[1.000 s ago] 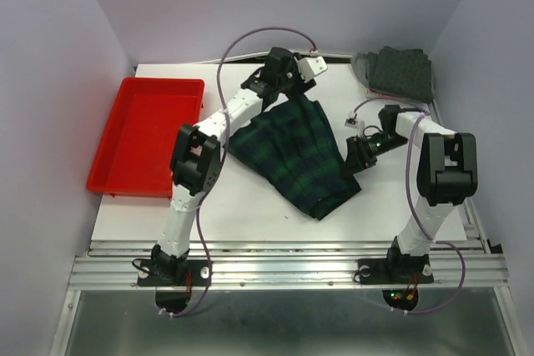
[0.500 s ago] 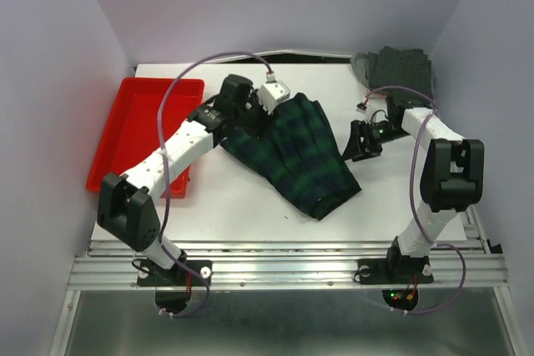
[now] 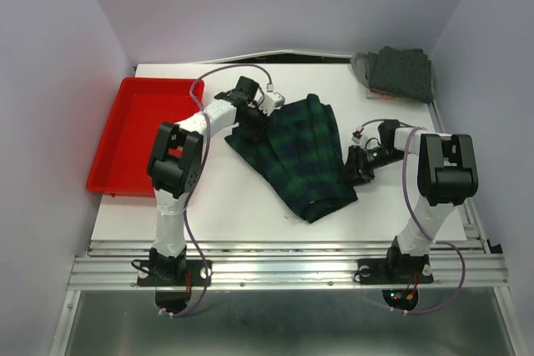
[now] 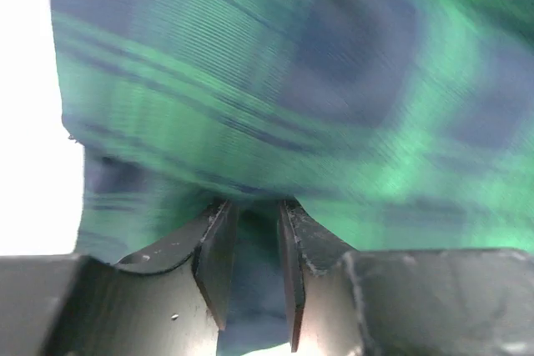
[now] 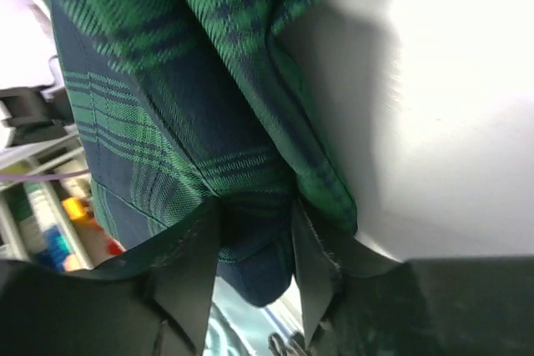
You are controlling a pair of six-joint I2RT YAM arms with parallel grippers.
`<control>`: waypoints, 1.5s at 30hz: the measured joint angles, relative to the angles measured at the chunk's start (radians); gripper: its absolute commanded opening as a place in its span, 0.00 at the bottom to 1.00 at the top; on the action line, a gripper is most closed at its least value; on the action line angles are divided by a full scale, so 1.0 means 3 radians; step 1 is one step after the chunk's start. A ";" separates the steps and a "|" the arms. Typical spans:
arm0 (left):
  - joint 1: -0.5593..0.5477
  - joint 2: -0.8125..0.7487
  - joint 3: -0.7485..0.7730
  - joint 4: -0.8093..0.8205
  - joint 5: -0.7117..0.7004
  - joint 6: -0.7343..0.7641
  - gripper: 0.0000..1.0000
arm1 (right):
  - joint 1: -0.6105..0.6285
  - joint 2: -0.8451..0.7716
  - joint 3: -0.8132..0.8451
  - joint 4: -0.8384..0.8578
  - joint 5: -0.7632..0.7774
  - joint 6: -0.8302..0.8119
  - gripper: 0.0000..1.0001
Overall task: Fold and stack the skirts
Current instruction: Fold the skirt
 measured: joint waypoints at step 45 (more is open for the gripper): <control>-0.1827 -0.1793 -0.1587 0.0668 -0.0290 0.0018 0.74 | -0.0150 -0.0401 -0.0230 0.0142 0.0674 0.0793 0.49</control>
